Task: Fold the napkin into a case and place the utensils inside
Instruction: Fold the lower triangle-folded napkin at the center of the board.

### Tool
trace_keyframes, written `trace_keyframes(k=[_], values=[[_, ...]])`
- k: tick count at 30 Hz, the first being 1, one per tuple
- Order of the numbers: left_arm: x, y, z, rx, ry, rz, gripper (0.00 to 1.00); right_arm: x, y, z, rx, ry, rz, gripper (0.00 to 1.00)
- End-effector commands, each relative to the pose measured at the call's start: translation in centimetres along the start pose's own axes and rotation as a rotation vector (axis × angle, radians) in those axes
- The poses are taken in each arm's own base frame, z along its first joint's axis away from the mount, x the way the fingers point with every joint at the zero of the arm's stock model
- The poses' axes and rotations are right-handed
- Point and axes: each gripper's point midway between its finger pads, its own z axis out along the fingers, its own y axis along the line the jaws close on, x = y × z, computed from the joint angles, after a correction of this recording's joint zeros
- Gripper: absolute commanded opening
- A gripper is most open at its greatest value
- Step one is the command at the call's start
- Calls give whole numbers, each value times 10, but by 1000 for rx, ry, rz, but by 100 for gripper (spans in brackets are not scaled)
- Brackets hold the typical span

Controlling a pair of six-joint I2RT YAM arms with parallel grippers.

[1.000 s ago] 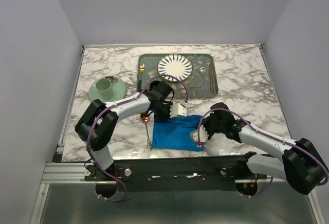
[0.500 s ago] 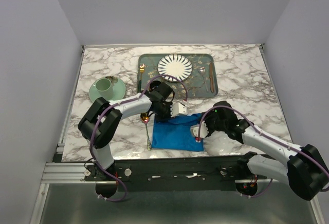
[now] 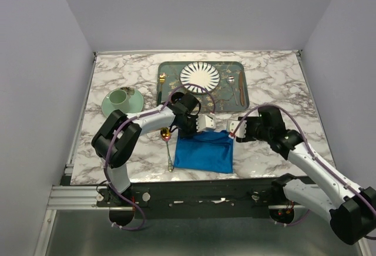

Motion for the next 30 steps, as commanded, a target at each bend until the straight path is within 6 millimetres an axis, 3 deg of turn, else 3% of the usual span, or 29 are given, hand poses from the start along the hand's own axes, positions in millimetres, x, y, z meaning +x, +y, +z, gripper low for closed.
trace_keyframes(k=[1, 3, 4, 5, 7, 8, 10, 11, 13, 14, 20, 30], values=[[-1, 1, 4, 14, 10, -9, 0, -5, -5, -15, -43, 17, 403, 56], [-2, 2, 4, 14, 8, -6, 0, -7, -9, -17, -51, 38, 595, 56], [-2, 1, 4, 16, 8, -9, 0, -12, -22, -24, -65, 34, 673, 56], [-3, 2, 5, 15, 6, -9, 0, -11, -15, -16, -123, 66, 793, 55], [-3, 2, 5, 17, 9, -15, 0, -16, -22, -16, -180, 84, 925, 53], [-4, 3, 4, 15, 11, -14, 0, -12, -16, -4, -232, 133, 1040, 52], [-4, 3, 5, 17, 11, -16, 0, -8, -12, -1, -289, 180, 1178, 52], [-4, 3, 5, 16, 12, -14, 0, -17, -20, 2, -325, 153, 1256, 52], [-3, 3, 5, 15, 13, -17, 0, -9, -12, 14, -397, 209, 1388, 51], [-3, 3, 5, 16, 14, -18, 0, -15, -15, 16, -431, 193, 1440, 51], [-4, 2, 4, 18, 14, -32, 0, -10, 15, 39, -576, 310, 1627, 48], [-4, 0, 3, 26, 20, -69, 0, -3, 62, 47, -718, 447, 1709, 40]])
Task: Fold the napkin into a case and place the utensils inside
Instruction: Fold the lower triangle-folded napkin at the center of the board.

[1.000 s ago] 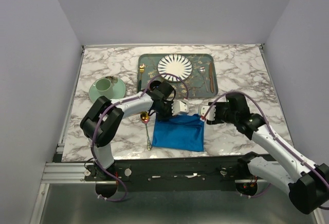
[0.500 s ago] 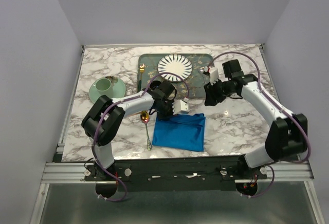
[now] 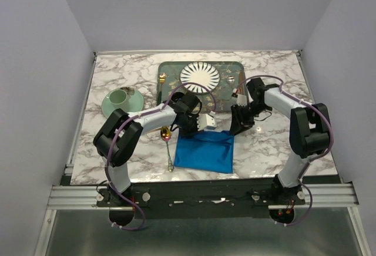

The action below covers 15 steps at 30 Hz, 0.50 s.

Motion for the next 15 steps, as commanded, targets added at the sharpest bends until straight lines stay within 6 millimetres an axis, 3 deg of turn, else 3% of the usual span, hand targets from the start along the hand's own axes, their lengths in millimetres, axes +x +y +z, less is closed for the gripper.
trace_keyframes(k=[1, 7, 11, 15], values=[[0, -4, 1, 24, 16, -47, 0, 22, -2, 17, -29, 100, 93, 39], [3, -5, 3, 32, 31, -64, 0, 23, -14, 28, -14, 139, 111, 25], [0, -2, 4, 29, 28, -77, 0, 20, -25, 35, 20, 151, 112, 2], [-2, 2, 9, 28, 37, -107, 0, 7, -46, 35, 125, 135, 90, 1]])
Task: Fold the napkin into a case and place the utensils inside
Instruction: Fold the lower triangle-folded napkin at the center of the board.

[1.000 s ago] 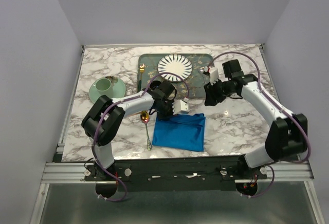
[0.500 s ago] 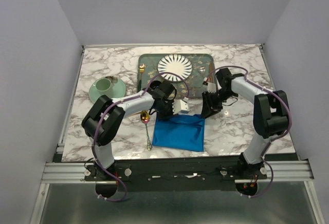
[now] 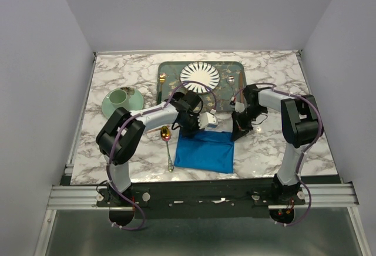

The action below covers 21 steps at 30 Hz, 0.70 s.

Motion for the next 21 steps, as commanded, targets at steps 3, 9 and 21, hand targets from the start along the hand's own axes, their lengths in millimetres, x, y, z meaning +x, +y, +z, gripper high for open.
trace_keyframes(k=[3, 9, 21], values=[[-3, 5, 9, 10, 23, -51, 0, -37, -29, -8, 180, -56, -47, 1], [-10, 17, 3, -25, 7, -54, 0, -68, -30, -30, 236, -129, -114, 1], [-30, 17, -12, -36, -48, -59, 7, -51, -7, -45, 170, -118, -161, 1]])
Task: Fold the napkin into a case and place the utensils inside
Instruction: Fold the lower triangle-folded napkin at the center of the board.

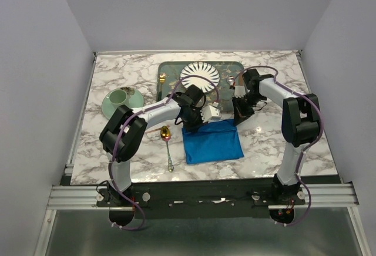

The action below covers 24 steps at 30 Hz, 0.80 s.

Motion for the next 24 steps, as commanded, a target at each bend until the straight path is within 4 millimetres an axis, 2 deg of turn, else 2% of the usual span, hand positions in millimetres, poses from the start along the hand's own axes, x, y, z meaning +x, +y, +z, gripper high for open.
trace_keyframes(k=[1, 5, 8, 15, 20, 24], values=[[-7, -5, -8, 5, -14, -8, 10, 9, 6, -8, -21, 13, -8, 1], [1, -13, -2, 29, 12, 12, 32, 13, 2, -3, -18, 30, 5, 1], [6, -14, 3, 31, 34, 24, 40, 14, -2, 1, -6, 42, -1, 1], [16, -11, 13, 14, 76, 45, 44, 13, -8, 3, 19, 51, -12, 2], [19, -8, 14, 4, 90, 64, 40, 12, -10, 3, 23, 56, -18, 3], [22, -9, 17, 0, 107, 88, 40, 11, -10, 3, 26, 57, -18, 3]])
